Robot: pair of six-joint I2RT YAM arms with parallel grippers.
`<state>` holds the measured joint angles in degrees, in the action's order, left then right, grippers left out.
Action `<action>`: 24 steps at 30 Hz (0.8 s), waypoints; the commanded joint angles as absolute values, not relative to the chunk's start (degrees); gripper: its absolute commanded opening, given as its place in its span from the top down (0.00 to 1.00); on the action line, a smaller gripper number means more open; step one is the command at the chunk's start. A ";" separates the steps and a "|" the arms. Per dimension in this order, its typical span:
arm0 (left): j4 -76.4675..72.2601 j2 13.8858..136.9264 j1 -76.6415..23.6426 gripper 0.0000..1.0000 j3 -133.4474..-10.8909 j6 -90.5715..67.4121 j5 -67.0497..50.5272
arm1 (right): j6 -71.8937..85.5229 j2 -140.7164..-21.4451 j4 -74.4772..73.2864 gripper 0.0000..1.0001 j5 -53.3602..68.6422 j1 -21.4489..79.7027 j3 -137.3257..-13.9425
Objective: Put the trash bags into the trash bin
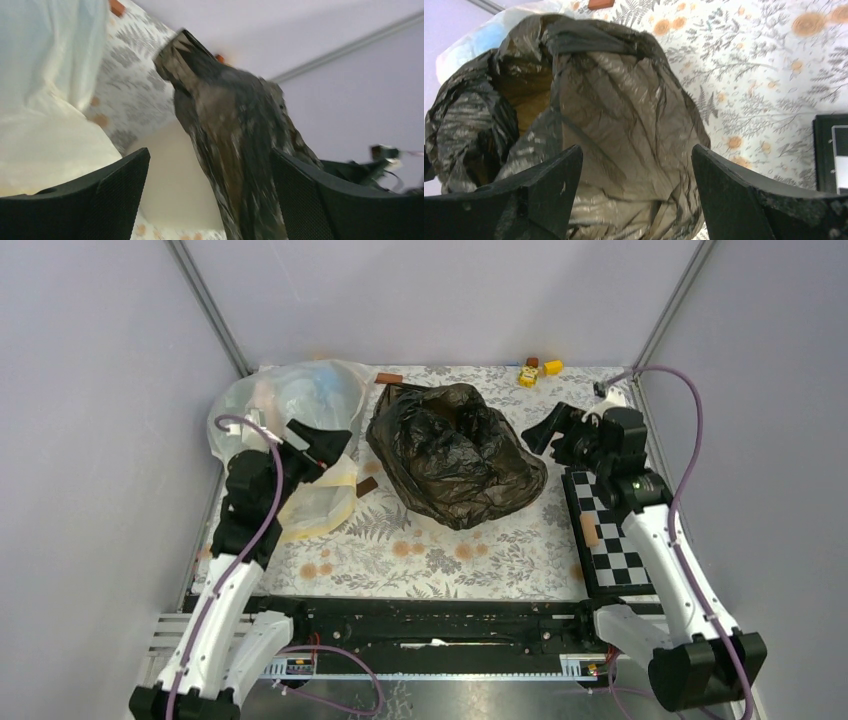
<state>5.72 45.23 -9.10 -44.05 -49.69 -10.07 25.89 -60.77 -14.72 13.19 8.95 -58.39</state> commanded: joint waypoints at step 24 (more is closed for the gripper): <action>-28.62 48.45 -10.12 0.36 -23.35 -72.31 -35.01 | 38.74 -31.33 -11.27 0.12 5.24 9.14 -36.18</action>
<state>-19.46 46.26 -9.50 -24.10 -70.94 -32.86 39.33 -32.64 -10.50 7.60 8.95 -36.18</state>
